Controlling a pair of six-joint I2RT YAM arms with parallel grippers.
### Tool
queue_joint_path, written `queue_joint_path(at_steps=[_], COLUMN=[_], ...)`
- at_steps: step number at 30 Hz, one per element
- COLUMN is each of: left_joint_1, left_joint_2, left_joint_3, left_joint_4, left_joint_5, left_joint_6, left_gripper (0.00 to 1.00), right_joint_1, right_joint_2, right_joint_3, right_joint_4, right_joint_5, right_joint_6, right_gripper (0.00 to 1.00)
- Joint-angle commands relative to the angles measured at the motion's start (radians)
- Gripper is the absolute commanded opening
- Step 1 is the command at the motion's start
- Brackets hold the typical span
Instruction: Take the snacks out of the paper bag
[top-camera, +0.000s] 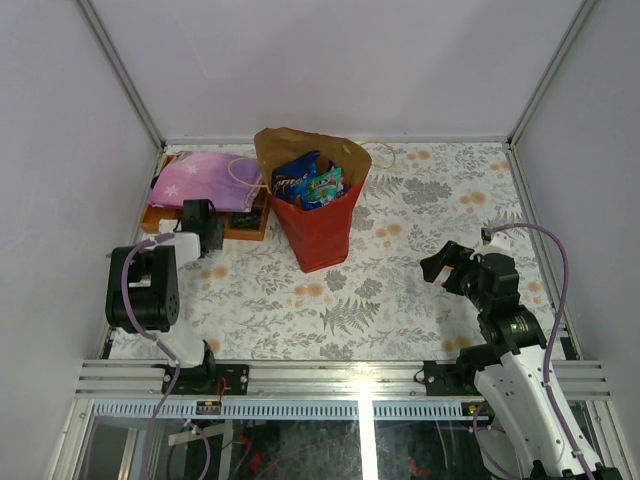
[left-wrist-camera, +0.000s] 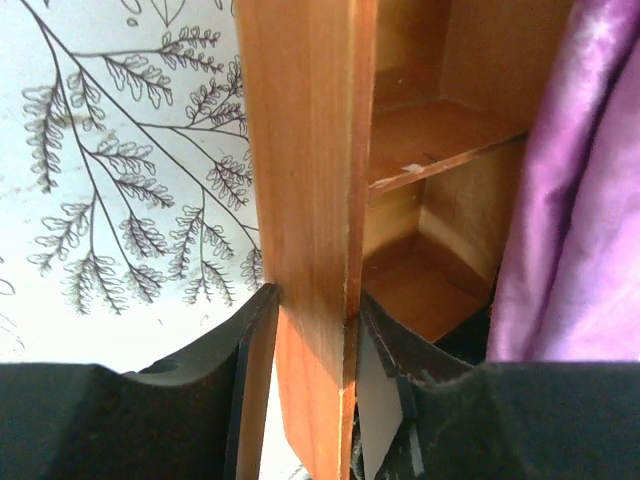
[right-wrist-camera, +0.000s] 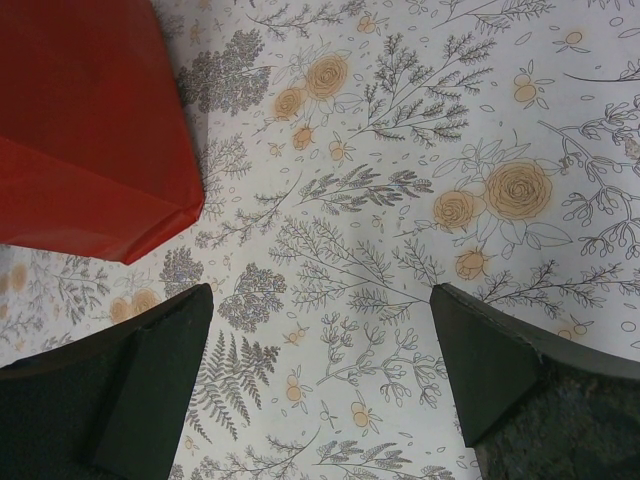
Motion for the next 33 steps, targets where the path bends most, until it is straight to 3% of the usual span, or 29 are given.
queue_joint_path(at_steps=[1, 6, 27, 33], left_joint_1=[-0.004, -0.004, -0.002, 0.0], left_joint_2=[0.062, 0.119, 0.276, 0.335], left_joint_3=[0.115, 0.273, 0.54, 0.644], left_joint_4=[-0.223, -0.434, -0.503, -0.507], left_joint_5=[-0.011, -0.016, -0.065, -0.072], left_joint_6=[-0.217, -0.286, -0.277, -0.192], left_gripper=[0.0, 0.0, 0.0, 0.0], right_joint_1=[0.002, 0.002, 0.002, 0.003], right_joint_2=[0.006, 0.008, 0.021, 0.028], right_joint_3=[0.008, 0.008, 0.007, 0.006], right_joint_4=[0.04, 0.042, 0.05, 0.053], right_joint_5=[-0.004, -0.008, -0.022, -0.02], right_joint_6=[-0.014, -0.014, -0.017, -0.019], right_gripper=[0.98, 0.98, 0.98, 0.98])
